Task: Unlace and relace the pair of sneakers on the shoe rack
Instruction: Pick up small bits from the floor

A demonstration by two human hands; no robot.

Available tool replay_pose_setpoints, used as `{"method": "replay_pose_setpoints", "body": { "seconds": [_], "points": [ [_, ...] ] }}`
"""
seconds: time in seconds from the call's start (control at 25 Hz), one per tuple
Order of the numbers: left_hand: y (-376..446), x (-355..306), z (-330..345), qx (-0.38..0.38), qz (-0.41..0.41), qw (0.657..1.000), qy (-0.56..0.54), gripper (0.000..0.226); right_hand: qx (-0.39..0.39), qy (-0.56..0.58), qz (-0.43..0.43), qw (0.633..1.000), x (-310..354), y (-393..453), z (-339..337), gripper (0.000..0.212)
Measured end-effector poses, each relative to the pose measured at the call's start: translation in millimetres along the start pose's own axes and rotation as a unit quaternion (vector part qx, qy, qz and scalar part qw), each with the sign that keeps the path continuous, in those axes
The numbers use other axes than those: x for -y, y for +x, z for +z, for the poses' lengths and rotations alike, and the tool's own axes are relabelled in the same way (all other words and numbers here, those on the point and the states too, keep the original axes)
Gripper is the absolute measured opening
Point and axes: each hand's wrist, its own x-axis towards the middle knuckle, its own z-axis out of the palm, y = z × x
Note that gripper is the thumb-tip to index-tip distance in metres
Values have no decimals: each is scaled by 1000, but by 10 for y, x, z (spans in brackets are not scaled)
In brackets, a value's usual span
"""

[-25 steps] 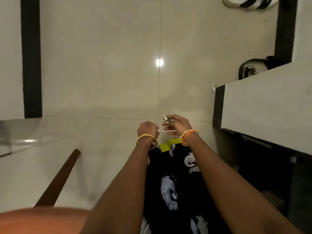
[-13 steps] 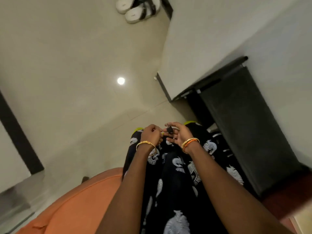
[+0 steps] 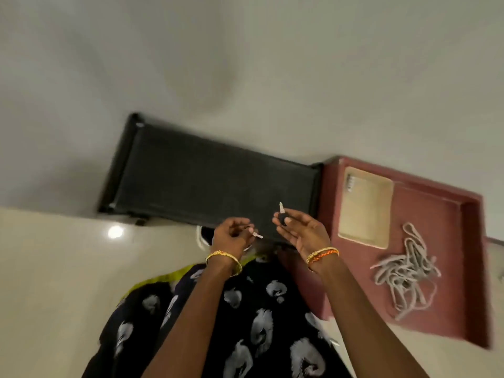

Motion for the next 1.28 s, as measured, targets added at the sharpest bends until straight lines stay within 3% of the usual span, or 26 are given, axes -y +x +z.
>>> {"method": "replay_pose_setpoints", "body": {
  "seconds": [0.2,0.36,0.48,0.72,0.88,1.16,1.28],
  "points": [
    [71,-122,1461,78,79,978,175,30,-197,66,-75,975,569,84,-1218,20],
    [283,-182,2249,86,122,955,255,21,-279,17,-75,957,652,303,-1747,21],
    [553,-202,2706,107,177,918,339,21,-325,3,-104,940,683,622,-1933,12],
    [1096,-116,3225,102,283,826,476,13,-349,-90,-99,928,788,1200,-1938,17],
    [1114,-85,3314,67,343,726,592,12,-364,-85,-94,923,808,1351,-1909,16],
    [1201,-154,3247,121,426,604,663,19,-385,-70,-121,912,779,1392,-1857,11],
    [1173,-145,3210,139,447,594,654,20,-394,-76,-139,905,789,1349,-1853,17]
  ]
}}
